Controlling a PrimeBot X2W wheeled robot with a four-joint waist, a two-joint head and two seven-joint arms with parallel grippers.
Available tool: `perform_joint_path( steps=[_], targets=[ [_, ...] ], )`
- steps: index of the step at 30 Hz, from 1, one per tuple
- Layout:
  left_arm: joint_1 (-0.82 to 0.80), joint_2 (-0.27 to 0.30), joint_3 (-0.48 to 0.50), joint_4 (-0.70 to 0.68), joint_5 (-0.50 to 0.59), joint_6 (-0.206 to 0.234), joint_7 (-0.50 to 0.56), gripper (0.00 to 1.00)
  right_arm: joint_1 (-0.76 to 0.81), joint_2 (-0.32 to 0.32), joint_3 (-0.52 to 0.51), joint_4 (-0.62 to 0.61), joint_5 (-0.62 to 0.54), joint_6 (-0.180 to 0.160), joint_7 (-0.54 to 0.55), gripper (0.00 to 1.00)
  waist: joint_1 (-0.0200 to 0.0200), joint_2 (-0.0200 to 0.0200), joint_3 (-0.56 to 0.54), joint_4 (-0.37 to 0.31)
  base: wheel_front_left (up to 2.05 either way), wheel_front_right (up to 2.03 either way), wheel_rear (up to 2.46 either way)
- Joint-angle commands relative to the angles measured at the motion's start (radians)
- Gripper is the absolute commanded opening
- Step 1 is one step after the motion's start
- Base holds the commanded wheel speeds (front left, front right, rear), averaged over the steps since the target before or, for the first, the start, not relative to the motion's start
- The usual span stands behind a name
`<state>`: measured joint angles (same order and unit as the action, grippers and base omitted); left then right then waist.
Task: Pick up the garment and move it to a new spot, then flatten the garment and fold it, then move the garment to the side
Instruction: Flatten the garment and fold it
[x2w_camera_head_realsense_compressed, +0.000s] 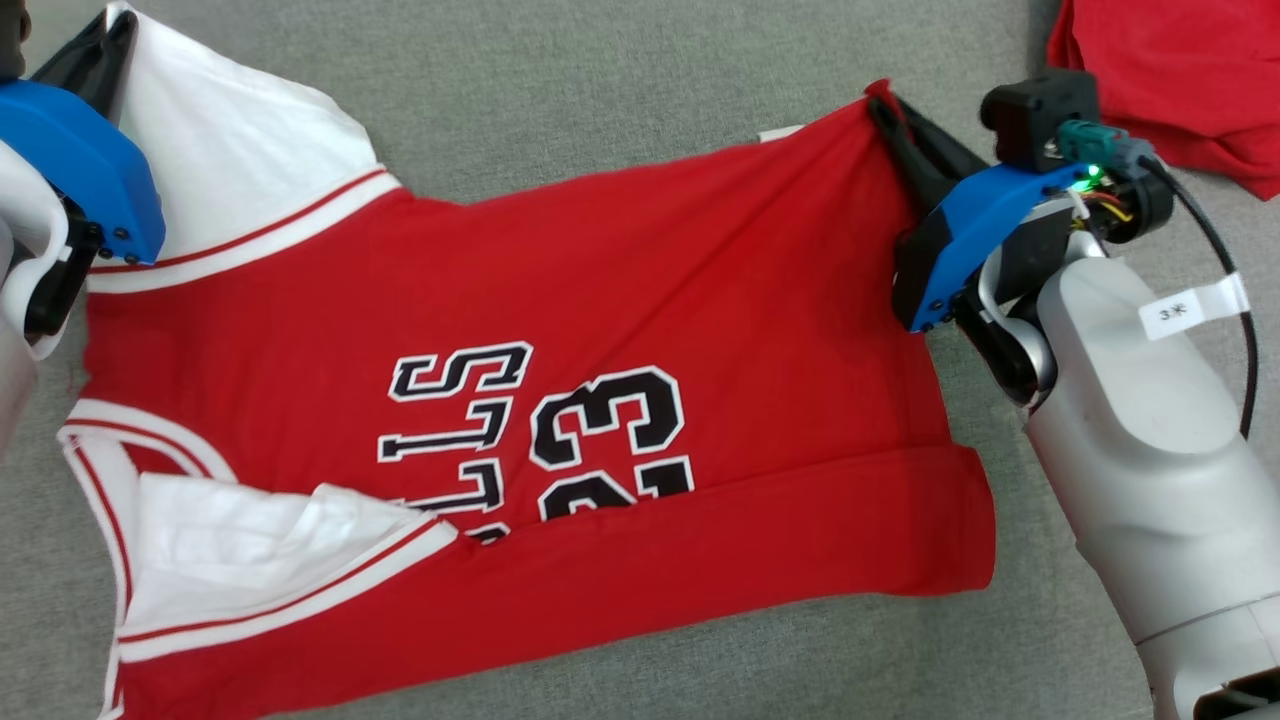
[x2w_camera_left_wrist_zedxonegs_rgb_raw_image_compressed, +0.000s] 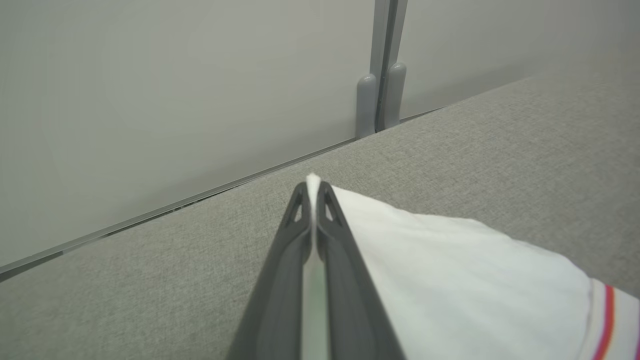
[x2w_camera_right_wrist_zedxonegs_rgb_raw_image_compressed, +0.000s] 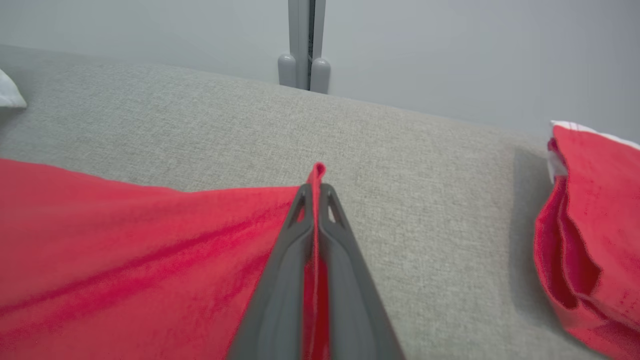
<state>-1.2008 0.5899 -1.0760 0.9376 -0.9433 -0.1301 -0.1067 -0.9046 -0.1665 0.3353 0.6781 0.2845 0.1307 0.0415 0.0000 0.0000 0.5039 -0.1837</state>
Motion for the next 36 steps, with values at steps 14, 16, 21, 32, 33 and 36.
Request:
perform_joint_path(
  steps=[14, 16, 21, 32, 33, 36],
  targets=[
    [0.089, -0.034, 0.012, -0.078, -0.017, -0.001, -0.156, 0.0, 0.102, -0.023, -0.037, 0.087, -0.035, 0.0, -0.197, 0.0, 0.0, 0.0, -0.106, 0.06, 0.0, 0.0, 0.0],
    [0.114, -0.021, 0.043, -0.127, 0.001, 0.012, -0.159, 0.0, 0.127, -0.022, -0.039, 0.089, -0.042, 0.0, -0.219, 0.0, 0.0, 0.0, -0.117, 0.068, 0.0, 0.0, 0.0],
    [0.253, 0.016, 0.166, -0.327, 0.065, 0.067, -0.159, 0.0, 0.182, -0.038, -0.061, 0.085, -0.056, 0.0, -0.266, 0.0, 0.0, 0.0, -0.146, 0.095, 0.0, 0.0, 0.0],
    [0.623, 0.05, 0.358, -0.682, 0.155, 0.185, -0.159, 0.0, 0.299, -0.054, -0.107, 0.063, -0.076, 0.0, -0.303, 0.0, 0.0, 0.0, -0.204, 0.136, 0.0, 0.0, 0.0],
    [0.655, 0.05, 0.371, -0.703, 0.163, 0.194, -0.159, 0.0, 0.312, -0.054, -0.111, 0.059, -0.078, 0.0, -0.305, 0.0, 0.0, 0.0, -0.209, 0.138, 0.0, 0.0, 0.0],
    [0.743, 0.043, 0.411, -0.755, 0.172, 0.219, -0.159, 0.0, 0.351, -0.054, -0.128, 0.032, -0.081, 0.0, -0.307, 0.0, 0.0, 0.0, -0.221, 0.142, 0.0, 0.0, 0.0]
  ],
)
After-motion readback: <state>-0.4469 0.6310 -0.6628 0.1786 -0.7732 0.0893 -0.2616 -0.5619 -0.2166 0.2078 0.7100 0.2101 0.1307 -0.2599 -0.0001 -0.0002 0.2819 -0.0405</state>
